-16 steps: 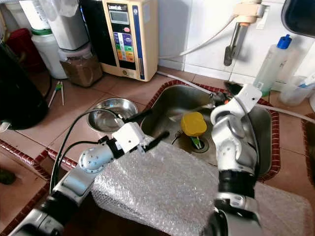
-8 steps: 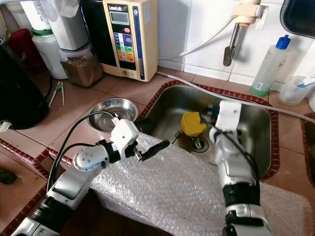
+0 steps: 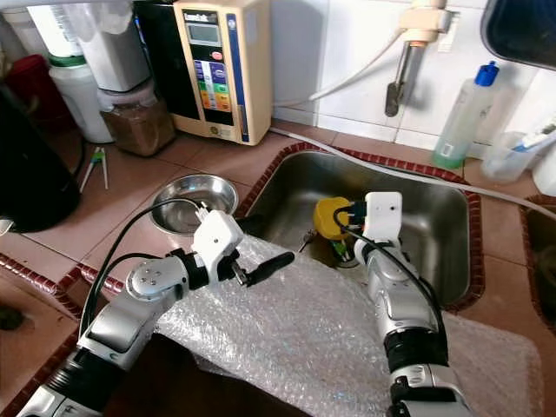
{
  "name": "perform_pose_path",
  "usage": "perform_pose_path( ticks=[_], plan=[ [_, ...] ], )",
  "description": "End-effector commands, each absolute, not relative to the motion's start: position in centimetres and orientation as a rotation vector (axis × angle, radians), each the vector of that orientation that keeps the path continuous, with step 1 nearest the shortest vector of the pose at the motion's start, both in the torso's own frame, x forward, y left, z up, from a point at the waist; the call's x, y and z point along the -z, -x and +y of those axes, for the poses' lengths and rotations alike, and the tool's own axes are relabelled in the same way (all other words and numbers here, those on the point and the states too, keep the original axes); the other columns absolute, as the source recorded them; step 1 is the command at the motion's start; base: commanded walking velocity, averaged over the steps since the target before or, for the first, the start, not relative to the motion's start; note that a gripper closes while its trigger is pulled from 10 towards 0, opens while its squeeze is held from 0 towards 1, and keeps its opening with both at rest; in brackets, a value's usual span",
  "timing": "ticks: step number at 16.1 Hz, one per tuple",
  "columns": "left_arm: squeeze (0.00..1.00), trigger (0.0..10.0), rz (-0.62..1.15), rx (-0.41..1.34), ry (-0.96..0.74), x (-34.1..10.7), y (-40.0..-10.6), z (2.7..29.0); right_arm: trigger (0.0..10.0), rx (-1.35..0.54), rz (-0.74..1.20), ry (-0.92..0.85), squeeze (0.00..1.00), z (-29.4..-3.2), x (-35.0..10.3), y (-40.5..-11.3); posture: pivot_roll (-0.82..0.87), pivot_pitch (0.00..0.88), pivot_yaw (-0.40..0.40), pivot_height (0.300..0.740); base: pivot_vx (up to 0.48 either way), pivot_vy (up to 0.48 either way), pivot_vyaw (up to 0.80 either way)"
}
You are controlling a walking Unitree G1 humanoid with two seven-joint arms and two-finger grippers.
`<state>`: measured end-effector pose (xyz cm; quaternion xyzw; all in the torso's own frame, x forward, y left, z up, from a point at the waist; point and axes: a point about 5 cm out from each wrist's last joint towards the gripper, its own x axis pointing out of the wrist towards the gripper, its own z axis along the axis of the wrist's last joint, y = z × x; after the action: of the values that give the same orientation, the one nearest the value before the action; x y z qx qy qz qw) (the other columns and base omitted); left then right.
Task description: Kitchen organization
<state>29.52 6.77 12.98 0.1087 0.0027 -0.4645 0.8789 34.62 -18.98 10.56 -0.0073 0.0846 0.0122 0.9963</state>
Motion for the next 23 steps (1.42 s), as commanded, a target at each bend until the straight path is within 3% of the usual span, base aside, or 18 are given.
perform_pose_path(
  ticks=[1,5,8,14,18,19,20,21,22,23],
  plan=[
    [1.0,10.0,-0.012,0.932,-0.241,-13.7,-30.1,7.1,10.0,-0.037,0.153,0.01,1.0,-18.7,-10.9,-34.8,-0.05,0.0,0.071,0.74,0.0,0.0,0.0],
    [1.0,10.0,-0.008,0.836,-0.237,-13.8,-30.9,7.6,10.0,-0.041,0.103,-0.012,1.0,-18.5,-11.7,-34.9,-0.05,0.0,0.071,0.74,0.0,0.0,0.0],
    [1.0,10.0,-0.05,0.602,-0.239,-14.5,-32.6,9.9,10.0,-0.07,0.006,-0.006,1.0,-18.1,-13.1,-34.6,-0.05,0.0,0.069,0.74,0.0,0.0,0.0],
    [1.0,10.0,-0.057,-0.005,-0.275,-15.7,-35.7,17.2,10.0,-0.371,-0.146,-0.032,1.0,-13.7,-15.3,-32.1,-0.06,0.0,0.066,0.74,0.0,0.0,0.0],
    [1.0,10.0,0.026,-0.181,-0.16,-14.9,-36.3,19.5,10.0,-0.543,-0.149,-0.048,1.0,-11.5,-15.8,-30.5,-0.06,0.001,0.066,0.74,0.0,0.0,0.0],
    [0.45,10.0,0.06,-0.198,-0.111,-14.5,-36.5,19.9,10.0,-0.553,-0.144,-0.038,1.0,-11.5,-15.8,-30.4,-0.06,0.003,0.064,0.74,0.0,0.0,0.0],
    [0.36,10.0,0.093,-0.214,-0.092,-14.1,-36.6,20.2,10.0,-0.548,-0.141,-0.033,1.0,-11.6,-15.8,-30.3,-0.06,0.003,0.064,0.74,0.0,0.0,0.0],
    [0.0,10.0,0.131,-0.212,-0.077,-13.7,-36.6,20.3,10.0,-0.547,-0.139,-0.035,1.0,-11.6,-15.8,-30.3,-0.06,0.003,0.064,0.74,0.0,0.0,0.0],
    [0.0,10.0,0.182,-0.216,-0.025,-13.0,-36.6,20.3,10.0,-0.545,-0.135,-0.027,1.0,-11.6,-15.8,-30.3,-0.06,0.004,0.063,0.74,0.0,0.0,0.0],
    [0.0,10.0,0.227,-0.199,0.01,-12.4,-36.7,20.1,10.0,-0.558,-0.129,-0.024,0.78,-11.4,-15.8,-30.2,-0.06,0.004,0.063,0.74,0.0,0.0,0.0]
  ],
)
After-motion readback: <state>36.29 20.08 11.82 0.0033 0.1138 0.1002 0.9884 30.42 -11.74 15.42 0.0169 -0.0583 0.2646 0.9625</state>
